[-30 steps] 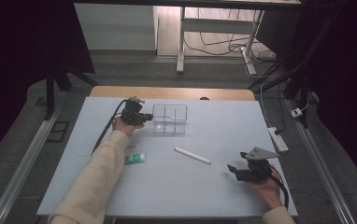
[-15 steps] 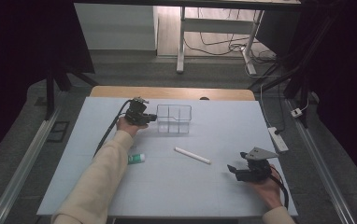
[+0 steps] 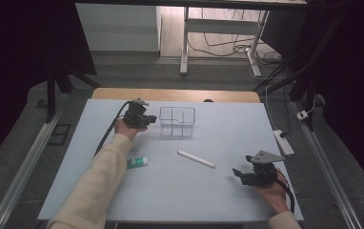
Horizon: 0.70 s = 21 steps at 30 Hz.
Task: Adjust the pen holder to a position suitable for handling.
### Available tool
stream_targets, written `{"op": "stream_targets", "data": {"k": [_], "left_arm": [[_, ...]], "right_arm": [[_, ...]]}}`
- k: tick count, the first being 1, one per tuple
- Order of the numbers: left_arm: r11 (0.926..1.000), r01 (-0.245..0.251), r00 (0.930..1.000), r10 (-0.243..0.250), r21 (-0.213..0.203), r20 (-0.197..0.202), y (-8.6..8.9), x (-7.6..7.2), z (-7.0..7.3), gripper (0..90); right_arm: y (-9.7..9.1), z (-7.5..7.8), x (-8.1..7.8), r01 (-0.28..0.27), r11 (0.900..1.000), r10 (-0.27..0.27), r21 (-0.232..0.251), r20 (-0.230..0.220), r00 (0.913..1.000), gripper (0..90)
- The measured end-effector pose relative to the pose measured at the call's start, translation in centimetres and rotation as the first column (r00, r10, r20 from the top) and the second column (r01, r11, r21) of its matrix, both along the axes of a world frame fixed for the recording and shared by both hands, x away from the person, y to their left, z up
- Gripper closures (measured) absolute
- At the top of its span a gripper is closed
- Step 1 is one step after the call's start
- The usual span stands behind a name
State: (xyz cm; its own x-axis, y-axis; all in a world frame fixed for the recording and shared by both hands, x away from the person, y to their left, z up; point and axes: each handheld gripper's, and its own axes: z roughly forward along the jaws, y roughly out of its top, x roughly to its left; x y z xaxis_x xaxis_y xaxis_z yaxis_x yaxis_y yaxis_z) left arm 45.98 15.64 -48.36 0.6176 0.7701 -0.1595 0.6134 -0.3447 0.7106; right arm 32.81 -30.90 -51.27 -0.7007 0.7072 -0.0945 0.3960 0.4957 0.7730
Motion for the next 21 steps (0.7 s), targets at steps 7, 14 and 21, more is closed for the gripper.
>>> {"op": "stream_targets", "data": {"k": [7,14,21], "left_arm": [[0.9997,0.024,0.9990,-0.024,-0.007,0.039,1.5,-1.6,0.4,71.5],[0.9991,0.043,0.9957,-0.043,0.002,0.082,2.7,-3.3,1.2,55.2],[0.9974,0.070,0.9941,-0.071,0.014,0.082,3.6,-4.9,1.8,46.0]], "right_arm": [[0.0,0.0,0.0,0.004,1.0000,-0.004,-0.005,0.004,1.0000,23.0],[0.0,0.0,-0.1,0.004,1.0000,-0.004,-0.007,0.002,1.0000,23.0],[0.0,0.0,-0.1,0.005,1.0000,-0.005,-0.002,0.004,1.0000,23.0]]}}
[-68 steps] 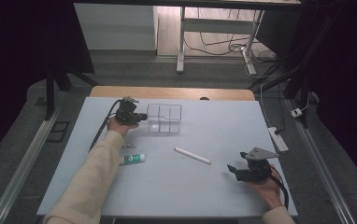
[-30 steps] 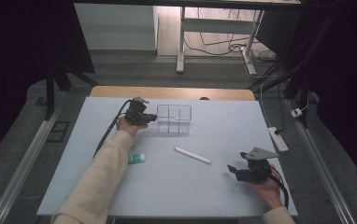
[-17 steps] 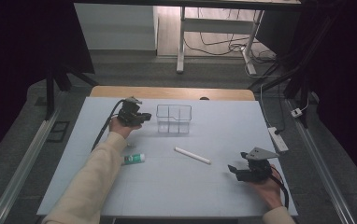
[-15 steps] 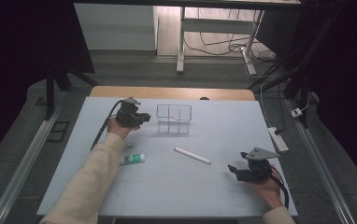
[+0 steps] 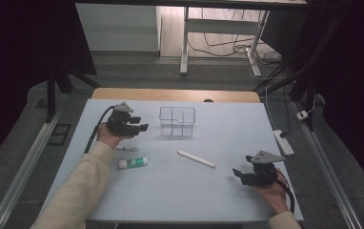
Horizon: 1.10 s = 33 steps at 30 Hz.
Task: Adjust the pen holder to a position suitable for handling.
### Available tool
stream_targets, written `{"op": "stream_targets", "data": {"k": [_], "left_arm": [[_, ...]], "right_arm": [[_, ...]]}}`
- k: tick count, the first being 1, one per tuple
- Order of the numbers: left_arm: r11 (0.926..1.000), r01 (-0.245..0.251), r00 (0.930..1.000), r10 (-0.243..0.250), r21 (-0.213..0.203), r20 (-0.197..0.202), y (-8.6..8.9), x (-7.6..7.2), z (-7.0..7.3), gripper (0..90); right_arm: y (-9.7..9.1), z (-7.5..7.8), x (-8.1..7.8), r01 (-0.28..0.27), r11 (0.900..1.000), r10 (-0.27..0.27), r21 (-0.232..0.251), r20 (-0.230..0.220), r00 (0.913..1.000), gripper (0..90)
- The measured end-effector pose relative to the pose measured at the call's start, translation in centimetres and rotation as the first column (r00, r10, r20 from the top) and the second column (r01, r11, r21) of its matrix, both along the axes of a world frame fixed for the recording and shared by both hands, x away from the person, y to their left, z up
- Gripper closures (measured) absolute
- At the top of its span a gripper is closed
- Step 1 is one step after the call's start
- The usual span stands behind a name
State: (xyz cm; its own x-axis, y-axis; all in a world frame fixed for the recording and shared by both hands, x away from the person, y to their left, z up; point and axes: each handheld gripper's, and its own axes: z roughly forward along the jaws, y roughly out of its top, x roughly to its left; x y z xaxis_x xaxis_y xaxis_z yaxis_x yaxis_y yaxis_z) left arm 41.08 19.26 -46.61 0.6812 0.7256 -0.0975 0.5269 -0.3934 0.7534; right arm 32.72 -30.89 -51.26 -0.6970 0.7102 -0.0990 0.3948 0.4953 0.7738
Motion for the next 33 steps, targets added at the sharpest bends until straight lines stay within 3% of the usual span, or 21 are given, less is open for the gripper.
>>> {"op": "stream_targets", "data": {"k": [2,5,9,12,23,33], "left_arm": [[0.9997,-0.015,0.9998,0.014,0.022,0.016,0.2,-0.5,0.2,44.1],[0.9999,-0.002,1.0000,0.002,0.012,0.010,0.7,-1.2,0.5,43.4],[0.9961,0.028,0.9996,-0.028,0.084,0.001,0.9,-2.0,0.9,41.0],[0.9935,0.042,0.9991,-0.042,0.106,-0.004,1.2,-2.4,1.2,39.9],[0.9973,0.024,0.9997,-0.024,0.069,-0.009,4.0,-3.6,1.6,38.7],[0.9958,0.014,0.9997,-0.012,0.091,-0.022,5.2,-4.1,1.3,38.2]], "right_arm": [[0.0,0.0,0.0,0.001,1.0000,-0.001,0.002,-0.003,1.0000,23.0],[-0.1,0.0,-0.1,0.007,1.0000,-0.007,-0.004,-0.004,1.0000,23.0],[-0.1,0.0,-0.1,0.004,1.0000,-0.004,-0.002,-0.005,1.0000,23.0],[-0.1,0.0,0.0,0.004,1.0000,-0.004,0.002,-0.005,1.0000,23.0],[-0.1,-0.1,0.0,0.000,1.0000,0.000,-0.005,-0.008,1.0000,23.0],[0.0,-0.1,0.0,-0.001,1.0000,0.001,-0.007,-0.007,1.0000,23.0]]}}
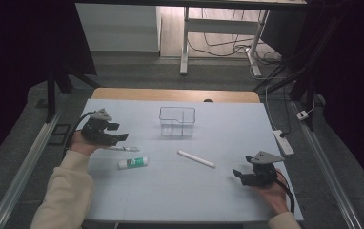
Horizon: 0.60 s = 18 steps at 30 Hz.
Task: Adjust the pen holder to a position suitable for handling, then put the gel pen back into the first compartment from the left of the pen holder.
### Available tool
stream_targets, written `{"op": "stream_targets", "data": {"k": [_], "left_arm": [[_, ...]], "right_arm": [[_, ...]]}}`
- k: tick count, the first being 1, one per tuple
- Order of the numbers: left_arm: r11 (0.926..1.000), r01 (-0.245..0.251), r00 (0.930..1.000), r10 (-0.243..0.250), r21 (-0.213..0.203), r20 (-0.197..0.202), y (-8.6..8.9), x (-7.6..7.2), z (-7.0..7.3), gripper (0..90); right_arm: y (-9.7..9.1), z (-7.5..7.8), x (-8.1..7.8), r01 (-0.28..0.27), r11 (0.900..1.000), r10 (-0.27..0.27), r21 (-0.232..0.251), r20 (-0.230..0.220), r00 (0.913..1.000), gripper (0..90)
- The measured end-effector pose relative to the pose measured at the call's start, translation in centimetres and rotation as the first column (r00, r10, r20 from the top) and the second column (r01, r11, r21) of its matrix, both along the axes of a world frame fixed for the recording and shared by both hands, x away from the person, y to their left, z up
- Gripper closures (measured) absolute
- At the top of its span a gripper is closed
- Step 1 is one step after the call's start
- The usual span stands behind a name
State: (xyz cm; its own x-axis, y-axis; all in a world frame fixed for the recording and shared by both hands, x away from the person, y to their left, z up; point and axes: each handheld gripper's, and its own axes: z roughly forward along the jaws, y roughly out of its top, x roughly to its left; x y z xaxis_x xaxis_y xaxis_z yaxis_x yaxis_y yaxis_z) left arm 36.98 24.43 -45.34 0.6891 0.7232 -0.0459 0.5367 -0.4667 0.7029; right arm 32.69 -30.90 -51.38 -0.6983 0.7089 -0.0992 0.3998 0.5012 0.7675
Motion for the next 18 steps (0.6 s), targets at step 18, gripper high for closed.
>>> {"op": "stream_targets", "data": {"k": [18], "left_arm": [[0.9957,0.037,0.9986,-0.034,0.085,-0.042,0.9,0.0,-0.6,37.9]], "right_arm": [[-0.1,0.0,0.0,0.001,1.0000,-0.001,0.000,0.000,1.0000,22.9]]}}
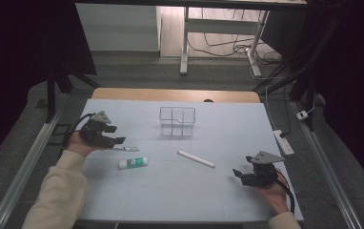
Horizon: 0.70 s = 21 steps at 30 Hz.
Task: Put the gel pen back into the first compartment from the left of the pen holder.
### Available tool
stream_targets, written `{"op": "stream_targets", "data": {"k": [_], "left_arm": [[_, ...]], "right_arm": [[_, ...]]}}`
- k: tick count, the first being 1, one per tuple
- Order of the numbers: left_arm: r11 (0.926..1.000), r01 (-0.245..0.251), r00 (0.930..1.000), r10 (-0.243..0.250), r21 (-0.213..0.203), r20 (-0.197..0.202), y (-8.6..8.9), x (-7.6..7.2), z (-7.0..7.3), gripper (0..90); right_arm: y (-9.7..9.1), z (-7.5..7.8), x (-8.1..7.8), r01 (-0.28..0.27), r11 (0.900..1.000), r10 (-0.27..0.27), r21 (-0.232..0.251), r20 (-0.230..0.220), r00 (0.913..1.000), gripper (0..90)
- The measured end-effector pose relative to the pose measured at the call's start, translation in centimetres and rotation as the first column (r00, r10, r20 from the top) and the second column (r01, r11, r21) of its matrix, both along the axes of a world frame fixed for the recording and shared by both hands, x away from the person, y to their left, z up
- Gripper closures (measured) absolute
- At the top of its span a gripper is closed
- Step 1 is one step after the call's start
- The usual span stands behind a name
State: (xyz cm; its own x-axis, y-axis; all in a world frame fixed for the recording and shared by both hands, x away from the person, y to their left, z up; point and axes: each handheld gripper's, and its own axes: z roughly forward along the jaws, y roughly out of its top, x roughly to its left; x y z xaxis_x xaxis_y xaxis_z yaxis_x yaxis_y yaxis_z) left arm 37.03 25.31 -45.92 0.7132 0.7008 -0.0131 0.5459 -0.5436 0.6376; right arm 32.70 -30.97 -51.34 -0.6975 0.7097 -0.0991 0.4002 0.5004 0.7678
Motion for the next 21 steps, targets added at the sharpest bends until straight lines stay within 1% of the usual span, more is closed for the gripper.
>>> {"op": "stream_targets", "data": {"k": [7,10,13,18,21], "left_arm": [[0.9990,0.034,0.9993,-0.034,0.030,-0.017,0.62,0.21,0.10,38.2],[0.9972,0.056,0.9979,-0.055,0.050,-0.036,0.57,0.32,-0.05,38.9],[0.9944,0.073,0.9962,-0.069,0.077,-0.053,0.51,0.43,-0.26,39.0],[0.9898,0.093,0.9940,-0.086,0.108,-0.068,0.62,0.68,-0.64,39.9],[0.9860,0.114,0.9911,-0.104,0.122,-0.083,0.68,0.80,-0.86,41.7]], "right_arm": [[0.03,0.01,0.00,0.000,1.0000,0.000,0.001,0.000,1.0000,22.9],[0.03,0.03,-0.02,0.002,1.0000,-0.002,0.003,0.002,1.0000,23.0],[0.01,0.02,-0.01,0.001,1.0000,-0.001,0.001,-0.001,1.0000,22.9],[0.02,0.02,-0.03,0.002,1.0000,-0.002,0.004,0.001,1.0000,23.0],[0.03,0.04,-0.04,0.002,1.0000,-0.002,0.004,0.001,1.0000,22.9]]}}
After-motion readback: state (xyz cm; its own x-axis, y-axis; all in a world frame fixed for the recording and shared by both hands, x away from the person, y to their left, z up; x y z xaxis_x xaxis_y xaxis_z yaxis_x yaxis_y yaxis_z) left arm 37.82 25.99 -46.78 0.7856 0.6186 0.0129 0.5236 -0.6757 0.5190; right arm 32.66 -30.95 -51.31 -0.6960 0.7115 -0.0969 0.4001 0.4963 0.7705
